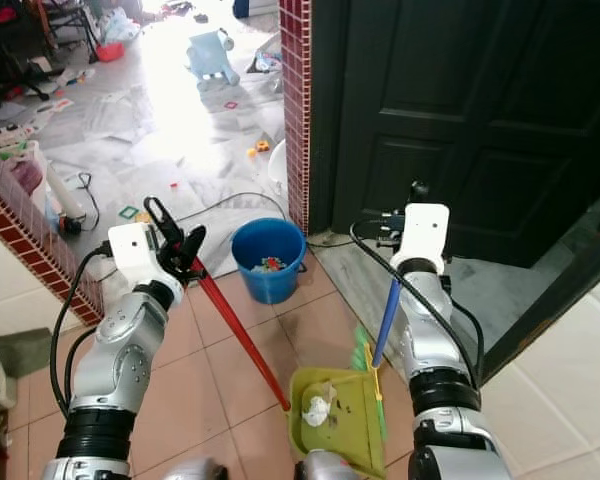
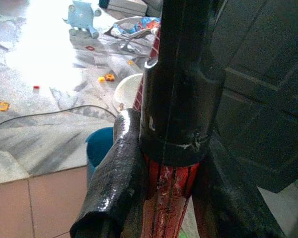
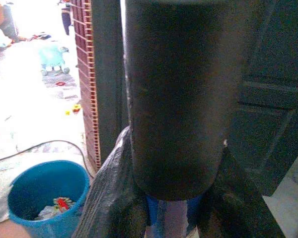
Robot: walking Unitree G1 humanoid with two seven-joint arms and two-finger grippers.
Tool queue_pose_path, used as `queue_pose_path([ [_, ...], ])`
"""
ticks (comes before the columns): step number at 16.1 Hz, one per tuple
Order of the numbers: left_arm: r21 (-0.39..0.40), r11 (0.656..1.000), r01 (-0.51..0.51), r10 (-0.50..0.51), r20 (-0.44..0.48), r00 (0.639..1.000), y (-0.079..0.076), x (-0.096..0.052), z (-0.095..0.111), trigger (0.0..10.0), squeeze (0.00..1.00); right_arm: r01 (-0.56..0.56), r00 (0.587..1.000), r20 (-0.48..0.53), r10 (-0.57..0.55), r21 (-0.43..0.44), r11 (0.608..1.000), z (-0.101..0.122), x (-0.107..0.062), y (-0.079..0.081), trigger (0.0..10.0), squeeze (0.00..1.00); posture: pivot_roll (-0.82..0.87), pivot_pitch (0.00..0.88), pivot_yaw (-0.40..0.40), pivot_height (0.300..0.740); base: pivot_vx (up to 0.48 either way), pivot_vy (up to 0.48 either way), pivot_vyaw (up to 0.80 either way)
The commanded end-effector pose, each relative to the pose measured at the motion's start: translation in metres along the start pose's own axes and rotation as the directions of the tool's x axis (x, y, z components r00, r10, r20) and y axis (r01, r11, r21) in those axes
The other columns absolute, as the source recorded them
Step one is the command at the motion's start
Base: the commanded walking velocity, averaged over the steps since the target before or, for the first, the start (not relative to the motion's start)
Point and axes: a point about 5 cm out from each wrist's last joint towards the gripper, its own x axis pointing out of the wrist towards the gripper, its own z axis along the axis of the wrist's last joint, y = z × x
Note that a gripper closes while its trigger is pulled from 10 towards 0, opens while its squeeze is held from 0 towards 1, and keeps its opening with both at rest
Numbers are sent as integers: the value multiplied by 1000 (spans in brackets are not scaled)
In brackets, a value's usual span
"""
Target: Sweep floor
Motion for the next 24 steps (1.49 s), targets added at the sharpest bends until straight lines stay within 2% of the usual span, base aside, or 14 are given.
queue_pose_path([
  [1, -34, 999, 23, -21, 51, 998, -3, 1, 11, 10000, 0, -33, 999, 17, 32, 20, 999, 5, 1, 9, 10000, 0, -96, 0, 22, 740, 0, 480, 0],
  [6, 11, 1000, -16, 15, 64, 998, 1, 1, 12, 10000, 0, -38, 999, 8, 38, 19, 999, 2, -1, 11, 10000, 0, -94, 0, 20, 740, 0, 391, 0],
  [10, 81, 996, -48, 39, 108, 993, 6, -1, 18, 10000, 0, -60, 998, -9, 60, -3, 998, -2, -5, 16, 10000, 0, -70, 0, -4, 740, 0, 0, 0],
  [14, 69, 997, -20, 12, 118, 993, 1, -12, 20, 10000, 0, -92, 996, 1, 92, -29, 995, -3, -13, 24, 10000, 0, -66, 0, 10, 740, 0, 0, 0],
  [18, 64, 997, -45, 36, 140, 989, 8, -17, 18, 10000, 0, -67, 998, -7, 66, -12, 998, -9, -17, 18, 10000, 0, -72, 0, 17, 740, 0, 0, -116],
  [20, 58, 997, -60, 49, 172, 984, 11, -17, 25, 10000, 0, -58, 998, -4, 58, -26, 998, -9, -17, 13, 10000, 0, -77, 0, 17, 740, 283, 0, -800],
  [24, 57, 995, -79, 65, 213, 975, 13, -16, 36, 10000, 0, -53, 998, -26, 52, -65, 996, -14, -18, 8, 10000, 0, -78, 0, 12, 740, 354, 0, 0],
])
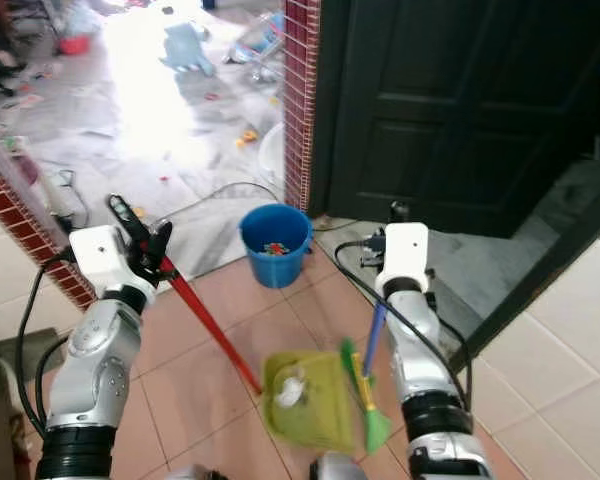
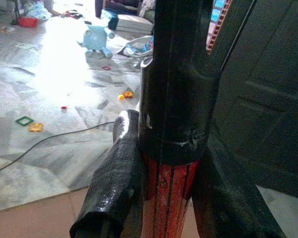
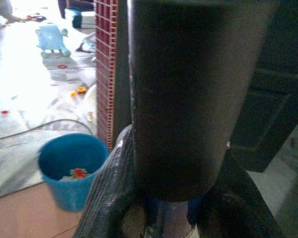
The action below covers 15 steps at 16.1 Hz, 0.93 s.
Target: Sweep floor
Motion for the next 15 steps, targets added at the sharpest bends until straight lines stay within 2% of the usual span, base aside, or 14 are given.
queue_pose_path([
  [1, -4, 1000, 20, -20, 102, 995, -5, 4, 22, 10000, 0, 6, 1000, 3, -6, -13, 1000, 2, 1, 0, 10000, 0, -78, 0, 12, 740, 375, 0, 0],
  [2, -4, 1000, 20, -20, 102, 995, -5, 4, 22, 10000, 0, 6, 1000, 3, -6, -13, 1000, 2, 1, 0, 10000, 0, -78, 0, 12, 740, 375, 0, 0],
  [4, 7, 999, -35, 33, 169, 985, 1, 8, 38, 10000, 0, 58, 998, -26, -61, -85, 995, -5, 0, -11, 10000, 0, -88, 0, 13, 740, 414, 137, 0],
  [7, -15, 999, -33, 35, 213, 976, -4, 9, 51, 10000, 0, 53, 998, -32, -56, -89, 995, -7, 0, -10, 10000, 0, -86, 0, 10, 740, 393, 276, 0],
  [9, -33, 999, -39, 47, 293, 955, -11, 11, 75, 10000, 0, 47, 998, -39, -51, -93, 995, -9, 0, -9, 10000, 0, -81, 0, 4, 740, 392, 276, 0],
  [10, -33, 998, -48, 56, 311, 949, -11, 10, 80, 10000, 0, 46, 998, -39, -50, -94, 995, -9, 0, -9, 10000, 0, -81, 0, 4, 740, 394, 274, 0],
  [12, -54, 996, -76, 91, 405, 910, -13, 11, 111, 10000, 0, 46, 998, -39, -50, -98, 994, -9, 1, -10, 10000, 0, -77, 0, 1, 740, 394, 276, 0],
  [13, -54, 996, -76, 91, 405, 910, -13, 11, 111, 10000, 0, 46, 998, -39, -50, -98, 994, -9, 1, -10, 10000, 0, -77, 0, 1, 740, 394, 274, 0],
  [14, -68, 995, -71, 94, 454, 886, -16, 13, 133, 10000, 0, 43, 998, -39, -47, -102, 994, -9, 3, -8, 10000, 0, -76, 0, 0, 740, 390, 277, 0],
  [15, -67, 995, -72, 95, 463, 881, -16, 14, 136, 10000, 0, 42, 998, -38, -46, -103, 994, -9, 3, -8, 10000, 0, -77, 0, 0, 740, 394, 274, 0],
])
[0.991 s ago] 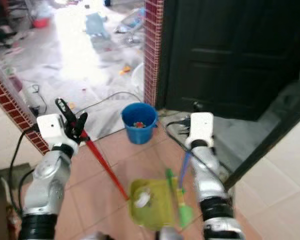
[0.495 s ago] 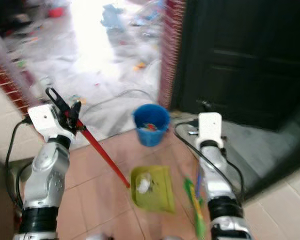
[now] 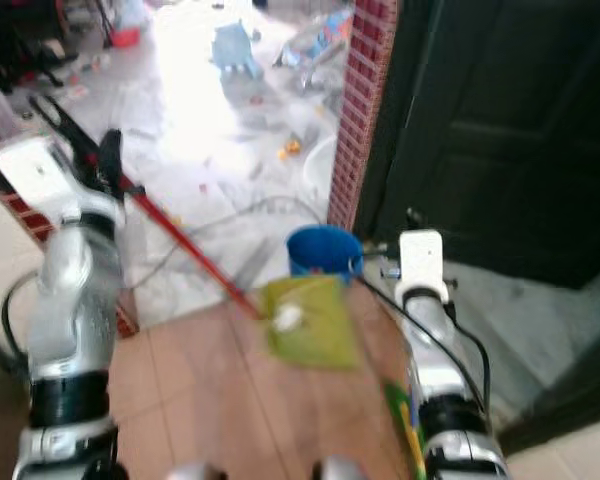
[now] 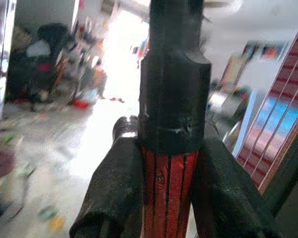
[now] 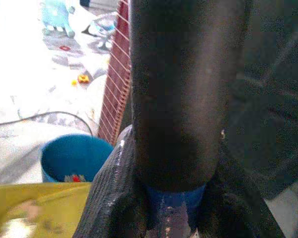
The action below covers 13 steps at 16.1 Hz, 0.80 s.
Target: Sweep floor
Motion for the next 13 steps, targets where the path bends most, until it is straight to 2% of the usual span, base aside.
queue_pose_path([
  [1, 2, 1000, -16, 15, 116, 993, 2, 4, 27, 10000, 0, -25, 999, 29, 25, 8, 1000, 7, 3, 8, 10000, 0, -77, 0, 0, 740, 394, 274, 0],
  [6, -16, 1000, -15, 17, 123, 992, 1, 7, 31, 10000, 0, -44, 999, 21, 44, 15, 999, 5, 3, 12, 10000, 0, -76, 0, 2, 740, 446, 0, 0],
  [13, -3, 1000, -28, 28, 99, 995, -1, 7, 25, 10000, 0, -66, 998, 15, 65, 27, 997, 3, 2, 17, 10000, 0, -75, 0, 9, 740, 480, 0, 0],
])
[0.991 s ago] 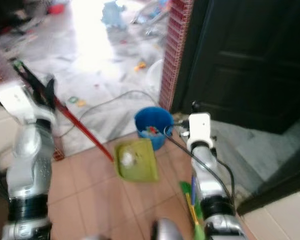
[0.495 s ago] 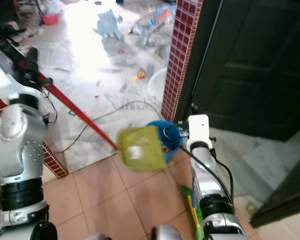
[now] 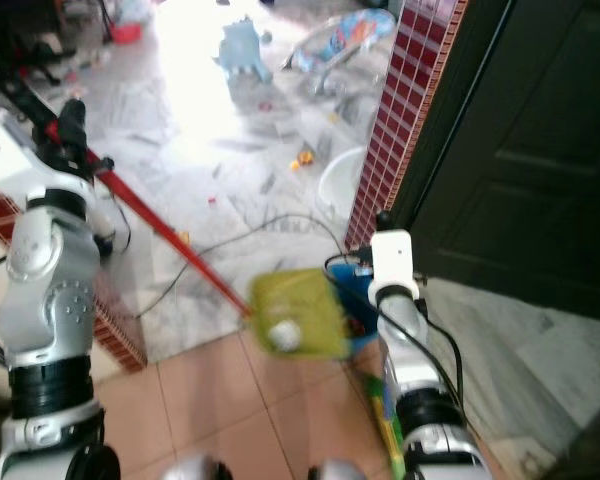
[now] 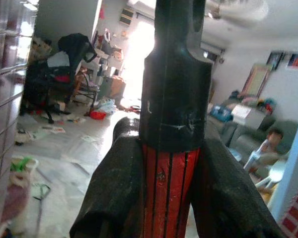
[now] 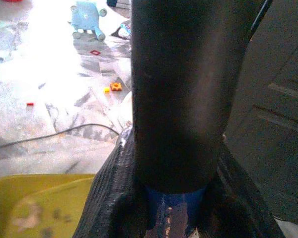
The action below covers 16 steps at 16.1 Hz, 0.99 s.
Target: Sweep floor
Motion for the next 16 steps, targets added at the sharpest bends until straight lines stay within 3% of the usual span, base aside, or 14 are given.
queue_pose_path([
  [1, -43, 998, 44, -42, 63, 997, -14, 2, 12, 10000, 0, 18, 1000, 6, -18, -5, 1000, 1, 1, -9, 10000, 0, -75, 0, 9, 740, 480, 0, 0],
  [9, -24, 998, 59, -57, 59, 997, -18, 1, 10, 10000, 0, 7, 1000, -4, -7, -4, 1000, -2, 0, -4, 10000, 0, -72, 0, 16, 740, 444, 0, 0],
  [14, 68, 983, 169, -174, 75, 982, -36, -6, 4, 10000, 0, 7, 1000, -4, -7, -7, 1000, -2, 1, -4, 10000, 0, -73, 0, 17, 740, 0, 0, 0],
  [16, 122, 959, 255, -263, 56, 963, -48, -13, -6, 10000, 0, 8, 1000, -4, -8, -8, 1000, -2, 1, -4, 10000, 0, -73, 0, 18, 740, 0, 0, 0],
])
